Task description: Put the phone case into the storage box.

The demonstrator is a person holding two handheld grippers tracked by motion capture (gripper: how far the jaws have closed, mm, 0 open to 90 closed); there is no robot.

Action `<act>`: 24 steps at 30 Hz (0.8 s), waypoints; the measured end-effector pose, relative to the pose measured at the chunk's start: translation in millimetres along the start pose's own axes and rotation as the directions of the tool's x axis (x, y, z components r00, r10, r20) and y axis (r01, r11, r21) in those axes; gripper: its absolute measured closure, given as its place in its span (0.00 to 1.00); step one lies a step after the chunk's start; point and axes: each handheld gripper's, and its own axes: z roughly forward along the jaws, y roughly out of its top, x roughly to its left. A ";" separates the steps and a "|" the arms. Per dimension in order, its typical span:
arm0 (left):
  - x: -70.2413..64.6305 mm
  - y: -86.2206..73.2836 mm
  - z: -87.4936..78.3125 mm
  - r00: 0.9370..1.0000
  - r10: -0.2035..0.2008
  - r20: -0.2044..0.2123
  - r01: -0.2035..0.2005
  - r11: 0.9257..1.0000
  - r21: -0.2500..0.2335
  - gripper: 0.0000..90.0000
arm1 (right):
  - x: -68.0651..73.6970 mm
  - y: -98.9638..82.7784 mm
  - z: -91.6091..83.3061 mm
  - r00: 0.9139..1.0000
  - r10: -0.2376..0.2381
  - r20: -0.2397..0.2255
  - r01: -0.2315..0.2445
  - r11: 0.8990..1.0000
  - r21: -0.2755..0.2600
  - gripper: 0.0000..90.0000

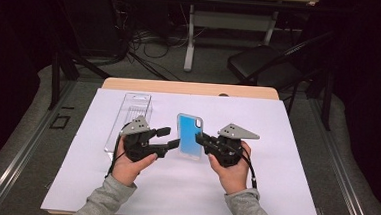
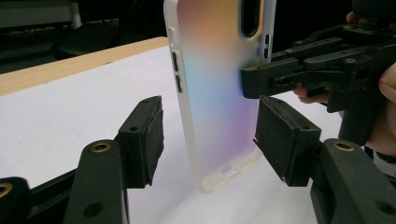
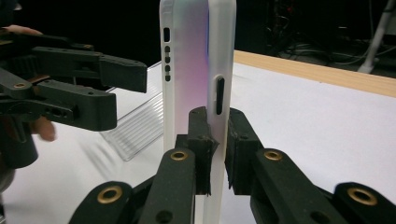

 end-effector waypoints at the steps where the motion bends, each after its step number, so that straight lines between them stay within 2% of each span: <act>1: 0.7 1.5 1.0 1.000 0.000 -0.011 0.000 1.000 0.000 0.47 | -1.5 0.9 1.2 1.000 -0.001 0.008 0.001 1.000 -0.004 0.91; 6: 5.8 9.0 5.1 0.998 -0.004 -0.062 0.004 1.000 0.005 0.47 | -6.3 6.7 6.6 0.998 0.019 0.059 -0.019 1.000 -0.003 0.91; 9: 9.9 13.3 8.1 0.996 -0.008 -0.084 0.008 1.000 0.000 0.47 | -8.0 12.1 9.2 0.996 0.001 0.088 -0.001 1.000 0.002 0.91; 16: 19.2 24.1 13.1 0.991 -0.033 -0.129 0.031 0.999 -0.024 0.48 | -10.7 24.3 17.3 0.989 0.014 0.144 -0.014 1.000 -0.003 0.91; 22: 26.1 30.2 21.9 0.985 -0.050 -0.165 0.046 0.998 -0.031 0.52 | -10.3 29.3 27.2 0.980 -0.018 0.200 0.017 1.000 0.006 0.91; 24: 26.7 30.7 25.3 0.981 -0.048 -0.188 0.043 0.999 -0.033 0.53 | -9.6 29.1 30.8 0.977 -0.024 0.214 0.022 1.000 0.010 0.91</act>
